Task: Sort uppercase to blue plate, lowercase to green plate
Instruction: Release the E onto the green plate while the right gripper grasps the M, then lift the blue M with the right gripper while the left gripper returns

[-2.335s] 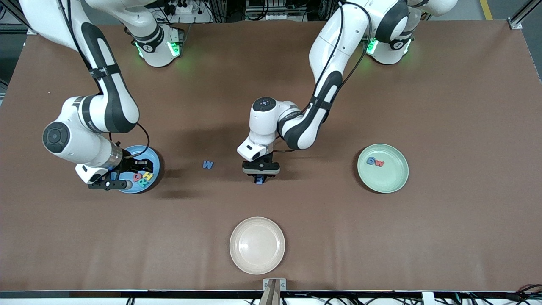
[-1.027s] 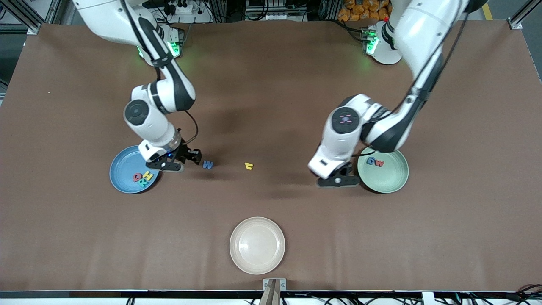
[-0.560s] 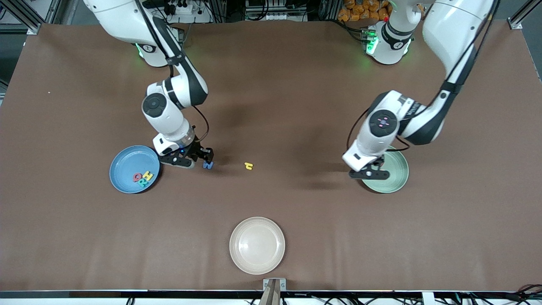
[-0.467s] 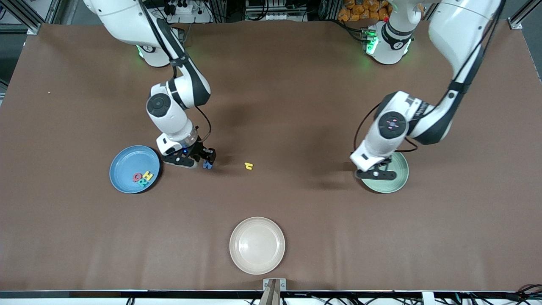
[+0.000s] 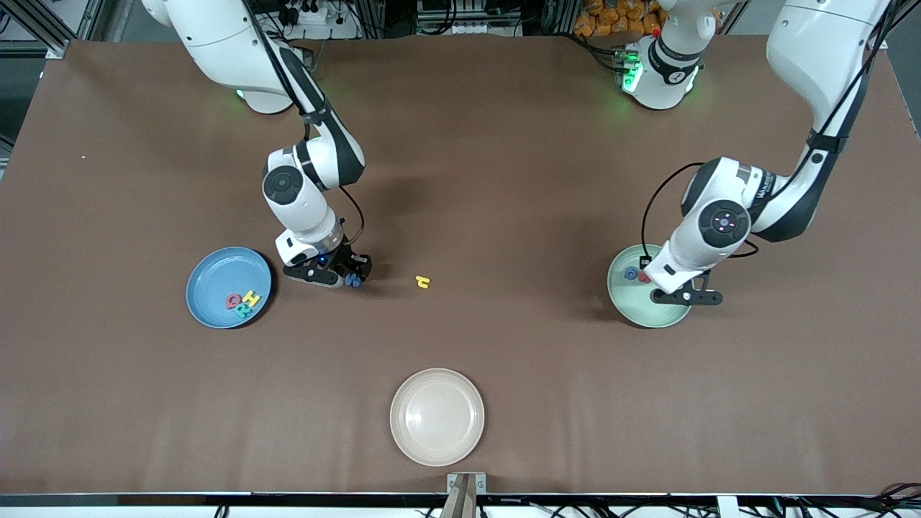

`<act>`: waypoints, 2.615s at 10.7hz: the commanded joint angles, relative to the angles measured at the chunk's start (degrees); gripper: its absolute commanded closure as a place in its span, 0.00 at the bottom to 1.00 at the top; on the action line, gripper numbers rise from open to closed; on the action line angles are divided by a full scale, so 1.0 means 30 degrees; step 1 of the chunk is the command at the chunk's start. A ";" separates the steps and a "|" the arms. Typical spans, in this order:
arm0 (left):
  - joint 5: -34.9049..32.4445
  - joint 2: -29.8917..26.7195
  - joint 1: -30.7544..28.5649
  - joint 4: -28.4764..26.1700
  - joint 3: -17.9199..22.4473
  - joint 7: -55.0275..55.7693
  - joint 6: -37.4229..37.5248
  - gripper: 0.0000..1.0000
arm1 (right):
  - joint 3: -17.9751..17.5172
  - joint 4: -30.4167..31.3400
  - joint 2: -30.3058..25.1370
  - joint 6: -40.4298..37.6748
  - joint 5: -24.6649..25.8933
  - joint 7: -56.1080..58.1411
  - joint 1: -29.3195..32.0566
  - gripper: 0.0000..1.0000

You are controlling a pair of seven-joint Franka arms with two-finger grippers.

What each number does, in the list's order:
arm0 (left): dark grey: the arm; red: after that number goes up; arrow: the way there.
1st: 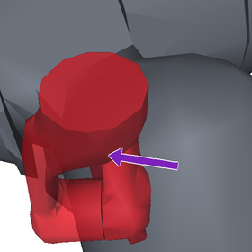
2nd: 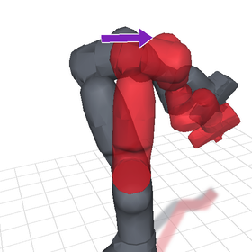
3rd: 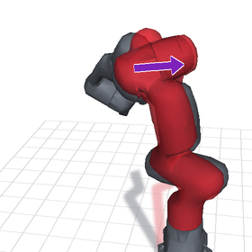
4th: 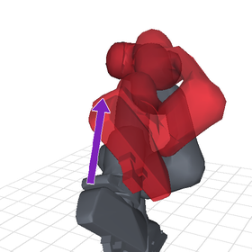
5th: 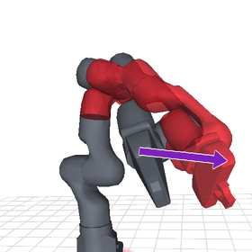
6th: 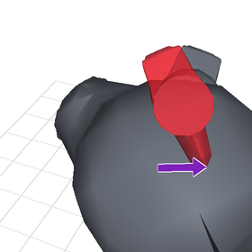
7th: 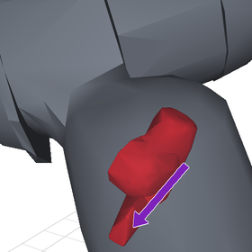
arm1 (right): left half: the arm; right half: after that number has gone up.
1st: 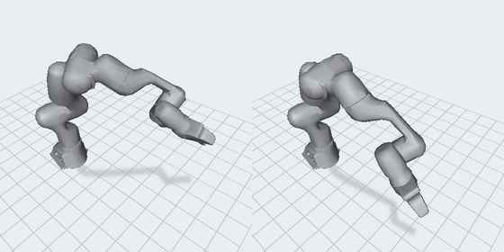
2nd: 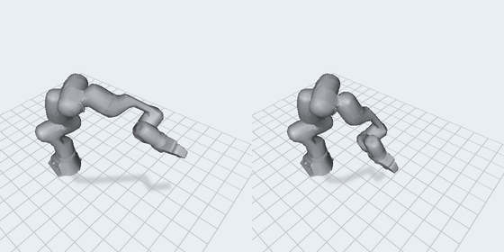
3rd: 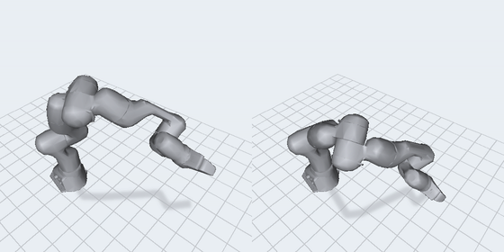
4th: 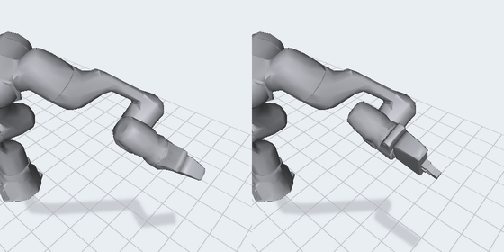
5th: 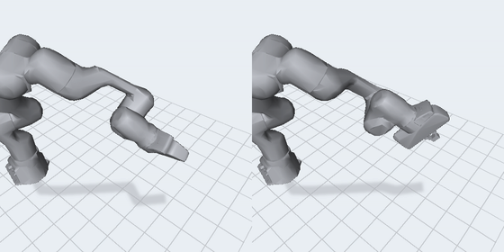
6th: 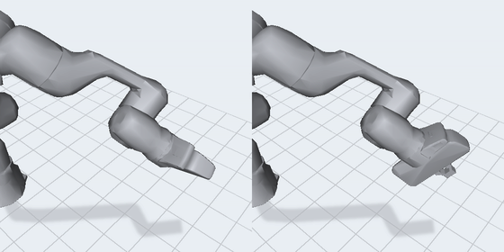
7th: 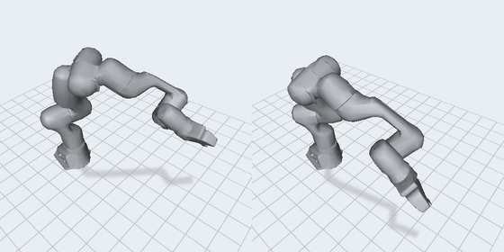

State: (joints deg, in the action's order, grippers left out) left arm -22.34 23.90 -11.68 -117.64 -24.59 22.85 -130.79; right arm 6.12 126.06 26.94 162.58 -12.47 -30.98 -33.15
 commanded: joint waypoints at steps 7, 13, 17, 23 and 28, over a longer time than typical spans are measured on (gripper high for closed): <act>0.1237 0.0265 0.2362 0.1535 -0.0330 0.5961 0.0236 0.00 | 0.0157 0.0050 0.0628 0.0710 0.0200 -0.0016 -0.0287 0.43; 0.1295 0.2959 0.5936 0.5695 -0.0330 1.5813 0.0236 0.00 | 0.0215 -0.0271 0.1095 0.0710 0.0347 -0.0133 -0.0607 0.46; 0.1295 0.3429 0.6877 0.6371 -0.0330 1.6347 0.0236 0.00 | 0.0274 -0.0477 0.1477 0.0651 0.0347 -0.0192 -0.0959 0.46; 0.1295 0.4279 0.8460 0.7280 -0.0301 1.7139 0.0236 0.00 | 0.0332 -0.0506 0.1595 0.0622 0.0580 -0.0163 -0.1048 0.57; 0.1354 0.4281 0.8550 0.7310 -0.0272 1.7139 0.0236 0.00 | 0.0420 -0.1090 0.1477 0.0447 0.0493 -0.1327 -0.0931 0.45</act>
State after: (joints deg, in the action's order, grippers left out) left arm -19.26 36.33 13.54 -96.99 -25.66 73.97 -130.85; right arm 6.89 124.90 29.77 164.24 -11.48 -31.59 -35.22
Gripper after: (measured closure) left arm 0.000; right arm 0.471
